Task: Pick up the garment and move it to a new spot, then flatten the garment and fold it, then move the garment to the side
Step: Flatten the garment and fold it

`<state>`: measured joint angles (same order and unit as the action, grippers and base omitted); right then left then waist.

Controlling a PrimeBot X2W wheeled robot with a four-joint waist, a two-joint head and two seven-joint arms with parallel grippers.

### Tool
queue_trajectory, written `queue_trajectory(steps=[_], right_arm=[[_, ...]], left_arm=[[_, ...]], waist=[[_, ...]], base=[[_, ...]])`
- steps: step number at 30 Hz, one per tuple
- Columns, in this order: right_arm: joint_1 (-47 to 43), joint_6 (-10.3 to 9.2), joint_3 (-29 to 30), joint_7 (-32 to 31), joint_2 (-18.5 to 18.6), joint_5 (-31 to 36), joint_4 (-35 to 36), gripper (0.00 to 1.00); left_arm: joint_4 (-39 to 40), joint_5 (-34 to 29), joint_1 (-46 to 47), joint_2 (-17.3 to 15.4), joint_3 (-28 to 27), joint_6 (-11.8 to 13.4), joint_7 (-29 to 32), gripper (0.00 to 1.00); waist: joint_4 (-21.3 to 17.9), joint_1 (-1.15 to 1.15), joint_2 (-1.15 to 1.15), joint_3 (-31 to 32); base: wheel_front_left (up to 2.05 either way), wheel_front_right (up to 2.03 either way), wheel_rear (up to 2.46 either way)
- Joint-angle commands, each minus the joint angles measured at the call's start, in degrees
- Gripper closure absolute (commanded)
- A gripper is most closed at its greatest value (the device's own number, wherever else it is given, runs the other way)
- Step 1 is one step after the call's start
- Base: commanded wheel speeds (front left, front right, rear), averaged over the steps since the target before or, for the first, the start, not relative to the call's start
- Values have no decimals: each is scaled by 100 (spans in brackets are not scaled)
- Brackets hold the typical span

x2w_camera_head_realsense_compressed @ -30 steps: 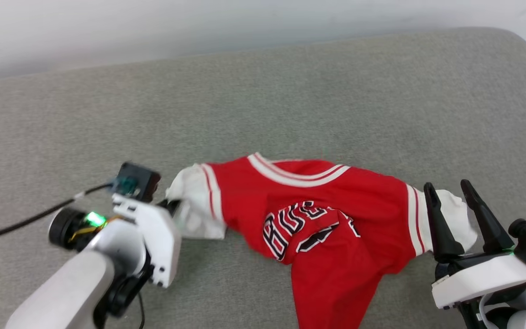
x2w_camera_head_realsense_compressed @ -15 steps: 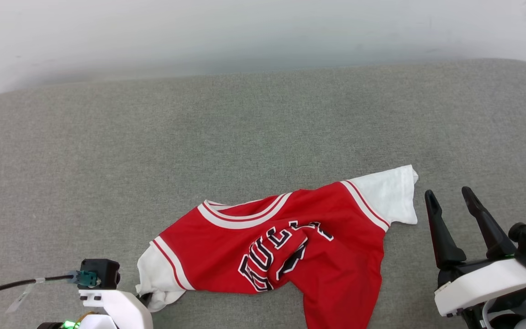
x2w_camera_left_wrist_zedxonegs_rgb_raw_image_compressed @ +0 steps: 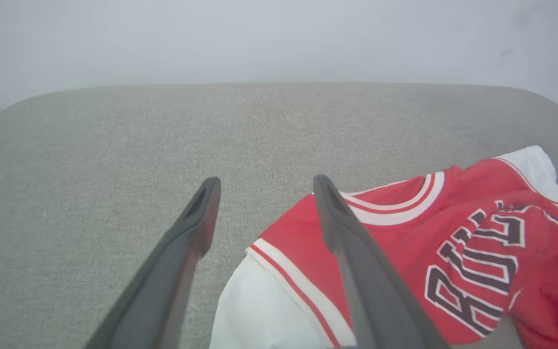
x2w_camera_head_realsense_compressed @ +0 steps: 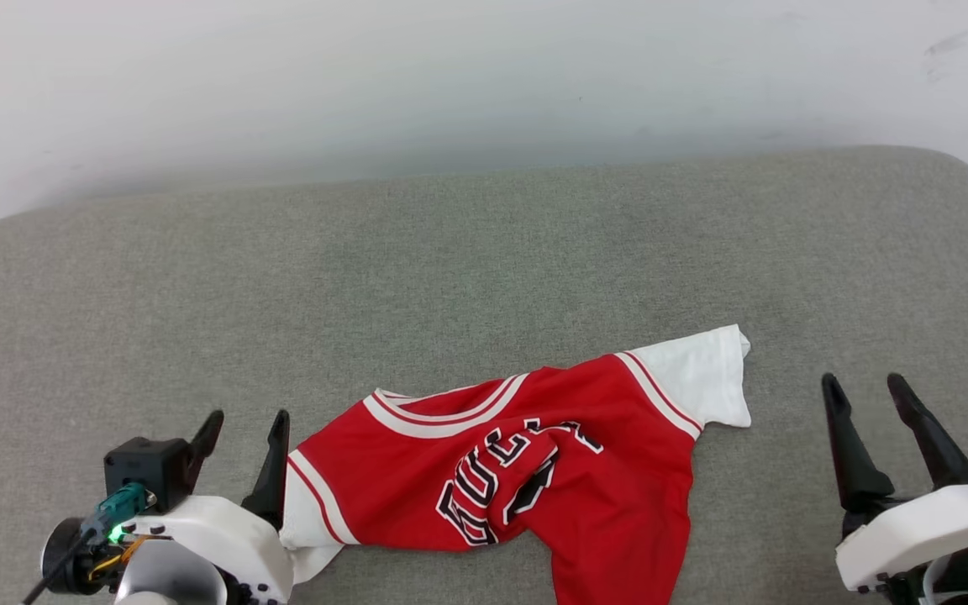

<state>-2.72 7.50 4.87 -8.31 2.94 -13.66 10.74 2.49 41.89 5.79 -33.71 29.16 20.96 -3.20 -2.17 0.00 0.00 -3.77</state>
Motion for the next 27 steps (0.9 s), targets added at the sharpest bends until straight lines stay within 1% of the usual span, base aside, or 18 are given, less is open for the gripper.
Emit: queue_trajectory(steps=[1,5,8,10,12,13,14,20,23,24,27], right_arm=[[-43,-2,95,-81,-10,-54,-87,0],[73,-2,366,-300,68,-209,-336,0],[254,-2,555,-617,194,-409,-624,0],[477,-3,651,-909,381,-565,-889,0],[762,-2,677,-1275,528,-857,-1239,0],[889,-2,676,-1462,671,-922,-1423,0],[1054,-3,659,-1662,803,-1027,-1613,0],[1940,-2,295,-2708,1273,-1412,-2457,0],[2371,-2,75,-3042,1427,-1467,-2752,0],[2795,-2,-85,-3232,1580,-1475,-3017,0],[3185,-2,-214,-3366,1682,-1442,-3296,0]], left_arm=[[47,-83,55,28,-30,29,-177,0],[227,-302,63,99,-94,113,-640,0],[412,-416,76,134,-122,191,-817,0],[558,-484,99,154,-123,239,-863,0],[693,-539,131,164,-136,283,-908,0],[741,-562,157,165,-129,280,-907,0],[784,-577,192,172,-113,268,-914,0],[877,-654,401,258,-104,233,-974,0],[860,-665,529,324,-89,182,-1003,0],[810,-681,661,392,-84,126,-1031,0],[762,-686,773,457,-75,58,-1058,0]], waist=[[5,0,0,17],[49,0,0,-3],[110,0,0,-90],[164,0,0,-188],[216,0,0,-298],[254,0,0,-361],[307,0,0,-428],[588,0,0,-799],[722,0,0,-1009],[843,0,0,-1230],[930,0,0,-1439]], base=[[0,0,0],[0,0,0],[0,0,0],[0,0,0],[0,0,0],[0,0,0],[0,0,0],[0,0,0],[0,0,0],[0,0,0],[0,0,0]])
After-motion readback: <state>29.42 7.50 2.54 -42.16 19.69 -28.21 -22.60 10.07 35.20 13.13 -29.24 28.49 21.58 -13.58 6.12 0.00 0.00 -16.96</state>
